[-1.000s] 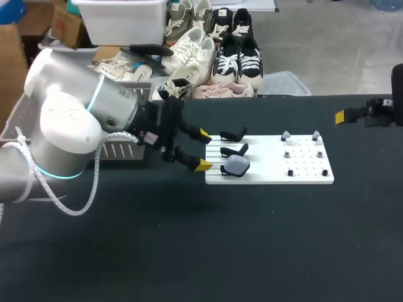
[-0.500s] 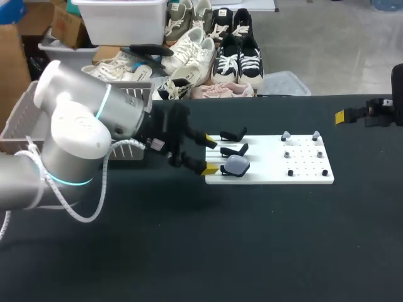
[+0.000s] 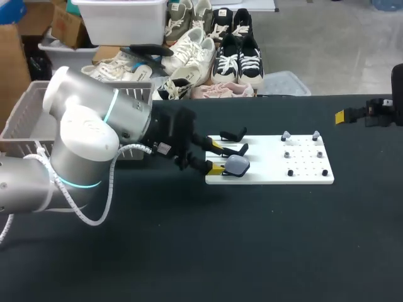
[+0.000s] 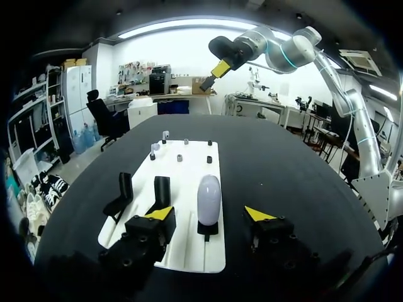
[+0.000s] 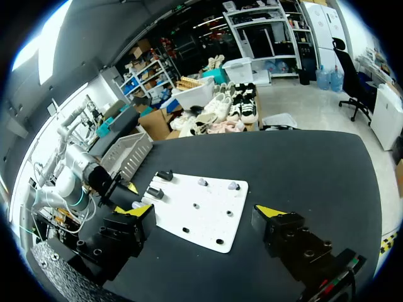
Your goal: Pick up each earbud case from the left stands, insert the matching earbuds, close the lid, and place the case in the box.
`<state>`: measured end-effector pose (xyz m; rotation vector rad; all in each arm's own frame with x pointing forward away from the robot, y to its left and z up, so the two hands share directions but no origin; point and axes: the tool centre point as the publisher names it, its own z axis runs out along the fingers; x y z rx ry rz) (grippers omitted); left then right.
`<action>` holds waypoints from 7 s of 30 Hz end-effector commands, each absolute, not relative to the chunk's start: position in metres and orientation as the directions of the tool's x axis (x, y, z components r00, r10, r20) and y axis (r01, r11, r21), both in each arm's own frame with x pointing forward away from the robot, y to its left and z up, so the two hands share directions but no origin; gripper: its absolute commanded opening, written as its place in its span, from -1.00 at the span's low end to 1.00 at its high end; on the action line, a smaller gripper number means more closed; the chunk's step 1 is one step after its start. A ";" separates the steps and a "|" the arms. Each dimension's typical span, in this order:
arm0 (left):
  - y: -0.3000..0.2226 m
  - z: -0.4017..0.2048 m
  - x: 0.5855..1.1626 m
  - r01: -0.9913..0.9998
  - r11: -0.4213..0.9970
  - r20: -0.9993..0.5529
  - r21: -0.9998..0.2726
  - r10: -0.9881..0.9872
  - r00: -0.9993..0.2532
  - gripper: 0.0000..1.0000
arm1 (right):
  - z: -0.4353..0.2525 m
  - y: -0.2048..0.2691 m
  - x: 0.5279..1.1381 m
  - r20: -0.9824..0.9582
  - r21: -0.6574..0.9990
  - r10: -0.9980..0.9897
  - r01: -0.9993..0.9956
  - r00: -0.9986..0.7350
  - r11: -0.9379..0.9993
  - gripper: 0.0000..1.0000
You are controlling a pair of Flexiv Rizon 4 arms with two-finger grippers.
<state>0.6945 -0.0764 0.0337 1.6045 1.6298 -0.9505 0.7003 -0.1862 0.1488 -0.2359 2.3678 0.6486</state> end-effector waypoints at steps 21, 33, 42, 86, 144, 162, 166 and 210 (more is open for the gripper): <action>-0.093 0.019 0.697 0.998 -0.045 -0.853 -0.044 0.522 -0.014 0.26 | 0.149 -0.187 0.701 -0.643 0.391 -0.001 -0.329 -0.766 0.860 1.00; -0.095 0.017 0.698 0.998 -0.045 -0.854 -0.049 0.520 -0.019 0.23 | 0.149 -0.187 0.701 -0.643 0.391 -0.001 -0.329 -0.766 0.860 1.00; -0.100 0.015 0.698 0.998 -0.042 -0.855 -0.046 0.518 -0.018 -0.01 | 0.149 -0.187 0.701 -0.643 0.391 -0.001 -0.329 -0.766 0.860 1.00; -0.088 0.099 0.650 1.000 -0.019 -0.954 0.000 0.300 0.006 -1.00 | 0.149 -0.187 0.701 -0.643 0.391 -0.001 -0.329 -0.766 0.860 1.00; -0.113 0.129 0.611 0.996 0.023 -0.986 0.090 0.141 0.086 -1.00 | 0.151 -0.177 0.694 -0.658 0.394 -0.012 -0.359 -0.753 0.846 1.00; -0.137 0.118 0.624 0.994 -0.070 -0.990 0.082 0.113 0.089 -1.00 | 0.184 -0.130 0.612 -0.725 0.279 -0.187 -0.531 -0.663 0.800 1.00; -0.138 0.116 0.624 0.994 -0.074 -0.990 0.080 0.115 0.088 -1.00 | 0.183 -0.115 0.600 -0.721 0.260 -0.229 -0.562 -0.654 0.785 1.00; -0.141 0.111 0.623 0.991 -0.069 -0.988 0.118 0.096 0.124 -1.00 | 0.152 -0.035 0.591 -0.621 0.183 -0.398 -0.619 -0.675 0.764 1.00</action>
